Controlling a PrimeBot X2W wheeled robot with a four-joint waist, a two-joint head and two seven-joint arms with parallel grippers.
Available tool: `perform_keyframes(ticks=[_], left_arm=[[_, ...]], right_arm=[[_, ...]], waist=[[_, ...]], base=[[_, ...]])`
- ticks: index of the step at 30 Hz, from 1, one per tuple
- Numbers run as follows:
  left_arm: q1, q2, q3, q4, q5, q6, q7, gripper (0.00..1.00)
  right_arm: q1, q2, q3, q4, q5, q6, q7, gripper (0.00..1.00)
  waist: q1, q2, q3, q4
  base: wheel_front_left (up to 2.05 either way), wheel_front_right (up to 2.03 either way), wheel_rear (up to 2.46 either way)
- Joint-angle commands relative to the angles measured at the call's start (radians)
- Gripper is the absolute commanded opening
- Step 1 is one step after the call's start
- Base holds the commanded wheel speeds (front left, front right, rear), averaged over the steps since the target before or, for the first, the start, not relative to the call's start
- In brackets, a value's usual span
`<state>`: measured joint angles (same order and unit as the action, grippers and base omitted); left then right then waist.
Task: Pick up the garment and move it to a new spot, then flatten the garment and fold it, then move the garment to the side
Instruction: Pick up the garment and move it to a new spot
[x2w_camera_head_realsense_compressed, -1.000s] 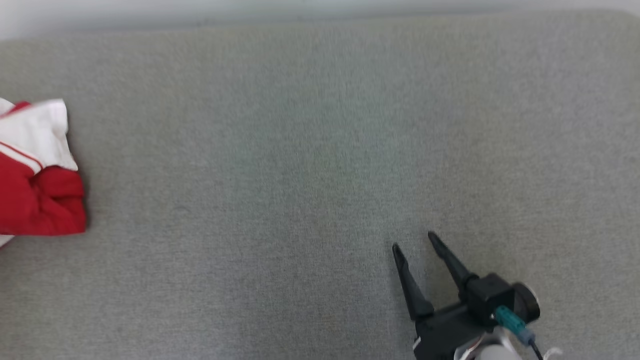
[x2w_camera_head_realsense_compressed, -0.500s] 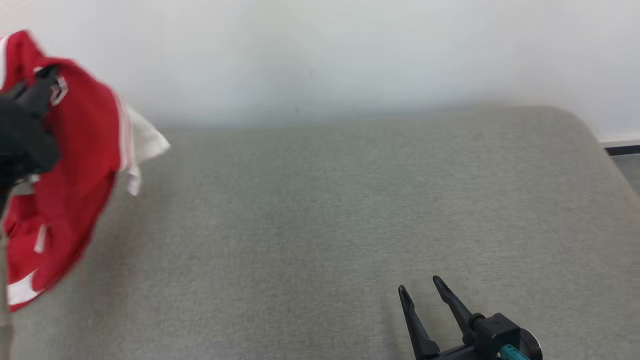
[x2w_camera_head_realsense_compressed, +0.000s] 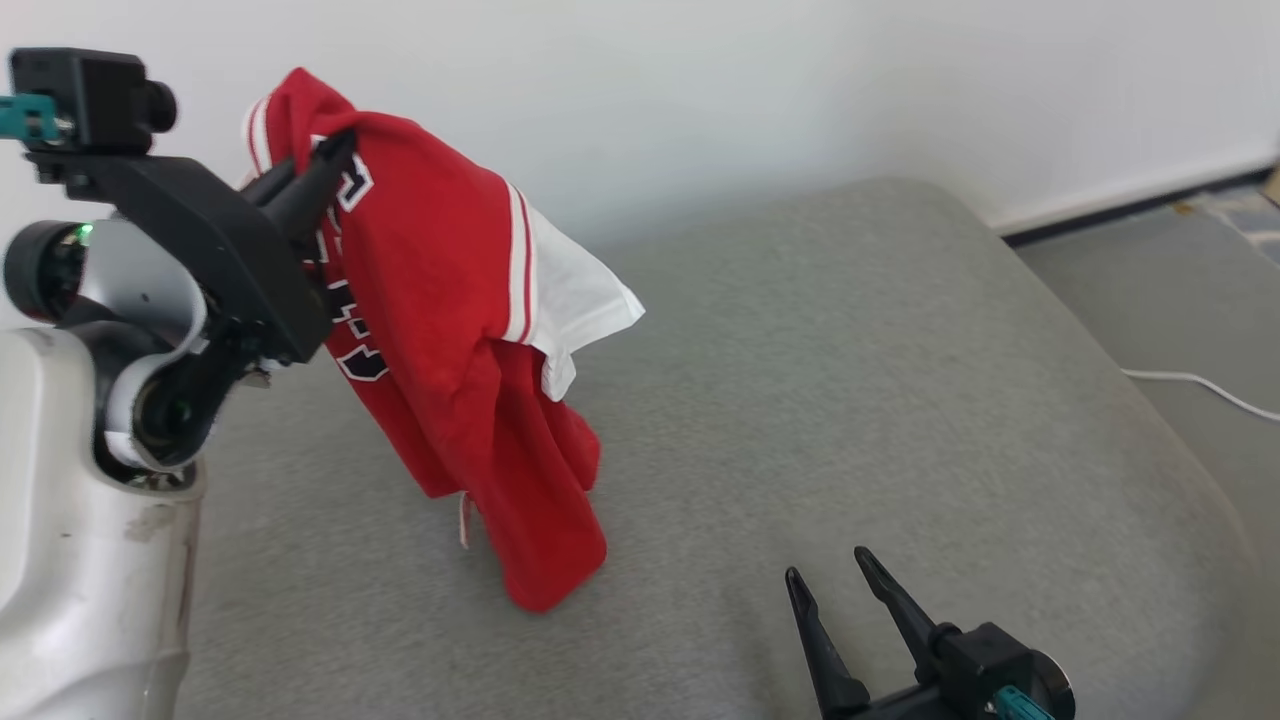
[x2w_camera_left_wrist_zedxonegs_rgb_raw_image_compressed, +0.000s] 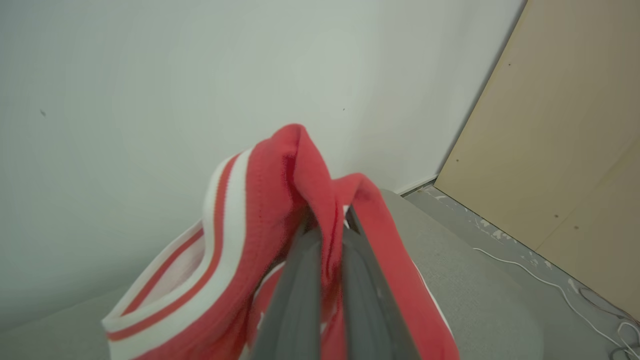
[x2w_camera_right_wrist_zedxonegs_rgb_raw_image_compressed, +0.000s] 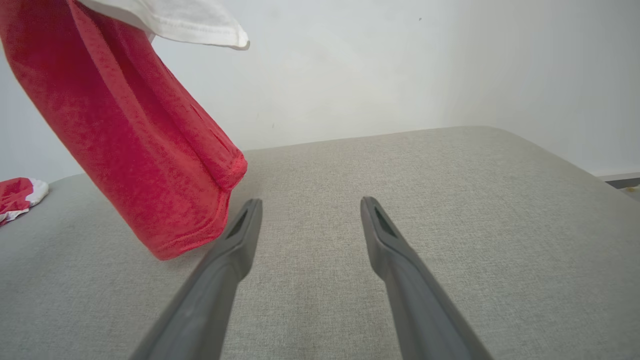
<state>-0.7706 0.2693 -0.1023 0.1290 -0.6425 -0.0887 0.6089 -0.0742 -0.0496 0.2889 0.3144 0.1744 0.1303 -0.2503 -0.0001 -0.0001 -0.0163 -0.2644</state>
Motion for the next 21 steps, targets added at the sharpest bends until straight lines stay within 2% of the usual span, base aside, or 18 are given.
perform_keyframes(ticks=[1,7,14,15,17,18,19,21], left_arm=[[0.007,-0.005,-0.007,-0.004,0.002,-0.004,-0.012,0.00],[0.039,-0.011,-0.065,0.053,0.045,-0.018,-0.069,0.00],[0.140,-0.060,-0.113,0.188,0.068,-0.023,-0.167,0.00],[0.170,-0.081,-0.133,0.241,0.086,-0.024,-0.215,0.00],[0.183,-0.093,-0.141,0.267,0.085,-0.024,-0.239,0.00],[0.194,-0.103,-0.148,0.293,0.094,-0.024,-0.264,0.39],[0.201,-0.113,-0.159,0.312,0.106,-0.025,-0.293,1.00],[0.211,-0.134,-0.167,0.350,0.114,-0.021,-0.344,1.00]], right_arm=[[-0.016,-0.001,0.003,-0.007,0.007,0.001,-0.002,1.00],[-0.049,-0.001,0.012,-0.009,0.035,0.001,-0.009,1.00],[-0.062,-0.001,0.000,0.004,0.043,0.001,-0.014,1.00],[-0.068,-0.001,-0.003,0.007,0.040,0.001,-0.014,1.00],[-0.071,-0.001,-0.004,0.008,0.037,0.001,-0.015,1.00],[-0.073,-0.001,-0.003,0.009,0.034,0.001,-0.015,1.00],[-0.074,-0.001,-0.006,0.010,0.030,0.001,-0.015,1.00],[-0.075,-0.001,-0.012,0.011,0.024,0.001,-0.015,1.00]], waist=[[0.0001,0.0001,0.074,-0.116],[0.0001,0.0001,0.148,-0.165],[0.0001,0.0001,0.177,-0.155],[0.0001,0.0001,0.179,-0.143],[0.0001,0.0001,0.178,-0.136],[0.0001,0.0001,0.177,-0.129],[0.0001,0.0001,0.175,-0.120],[0.0001,0.0001,0.169,-0.101]], base=[[0.00,0.00,0.00],[0.00,0.00,0.00],[0.00,0.00,0.00],[0.00,0.00,0.00],[0.00,0.00,0.00],[0.00,0.00,0.00],[0.00,0.00,0.00],[0.00,0.00,0.00]])
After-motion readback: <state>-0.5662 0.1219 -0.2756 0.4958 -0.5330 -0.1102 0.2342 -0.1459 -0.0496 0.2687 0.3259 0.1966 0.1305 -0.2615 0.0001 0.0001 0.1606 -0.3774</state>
